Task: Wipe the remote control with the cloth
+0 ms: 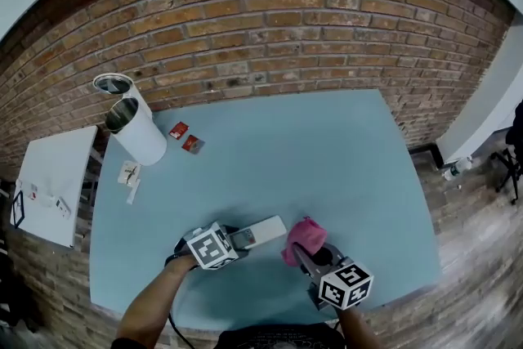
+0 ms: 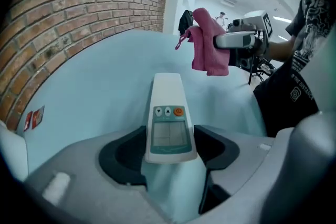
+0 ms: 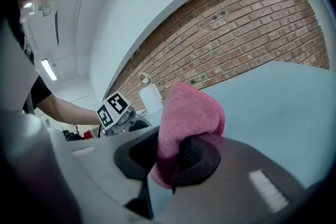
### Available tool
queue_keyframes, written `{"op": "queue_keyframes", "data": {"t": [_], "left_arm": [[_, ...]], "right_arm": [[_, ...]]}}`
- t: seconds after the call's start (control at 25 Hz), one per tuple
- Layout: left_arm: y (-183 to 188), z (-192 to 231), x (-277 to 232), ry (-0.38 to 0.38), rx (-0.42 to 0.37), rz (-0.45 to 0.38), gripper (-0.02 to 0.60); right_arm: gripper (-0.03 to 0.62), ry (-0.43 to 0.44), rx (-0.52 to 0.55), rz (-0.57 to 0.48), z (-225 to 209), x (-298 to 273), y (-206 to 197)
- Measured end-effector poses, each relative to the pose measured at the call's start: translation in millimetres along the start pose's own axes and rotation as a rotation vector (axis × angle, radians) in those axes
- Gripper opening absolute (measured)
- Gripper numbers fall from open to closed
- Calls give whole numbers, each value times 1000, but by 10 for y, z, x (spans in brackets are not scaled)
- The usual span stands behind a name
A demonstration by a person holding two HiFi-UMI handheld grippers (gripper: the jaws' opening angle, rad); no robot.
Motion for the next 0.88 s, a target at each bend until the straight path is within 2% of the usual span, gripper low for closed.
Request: {"op": "queue_keyframes", "data": {"t": [0.2, 0.32, 0.4, 0.48, 0.64, 0.88], "left_arm": [[-119, 56, -86, 79, -21, 90, 296], [-110, 63, -61, 130, -9, 92, 299], [-102, 84, -26, 167, 26, 80, 313], [-81, 93, 19, 196, 92, 37, 313], [80, -91, 124, 228, 223, -131, 306], [161, -590, 131, 276, 316, -329, 267]], "right_arm": [[64, 69, -23, 13, -82, -3, -33], [64, 128, -28, 27, -111, 3, -44], [64, 173, -23, 45, -112, 15, -67], [64, 218, -12, 65, -93, 35, -97], [64, 285, 22, 95, -31, 76, -133], [64, 316, 55, 109, 71, 143, -181]]}}
Point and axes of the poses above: the fingertips, and each gripper's own axes: x backward along the fingers, z to its left, y out of its top, the point moved 2 cm from there along x, backward along the fingers, and after that the axes turned 11 degrees about -y, right-handed, at the moved point
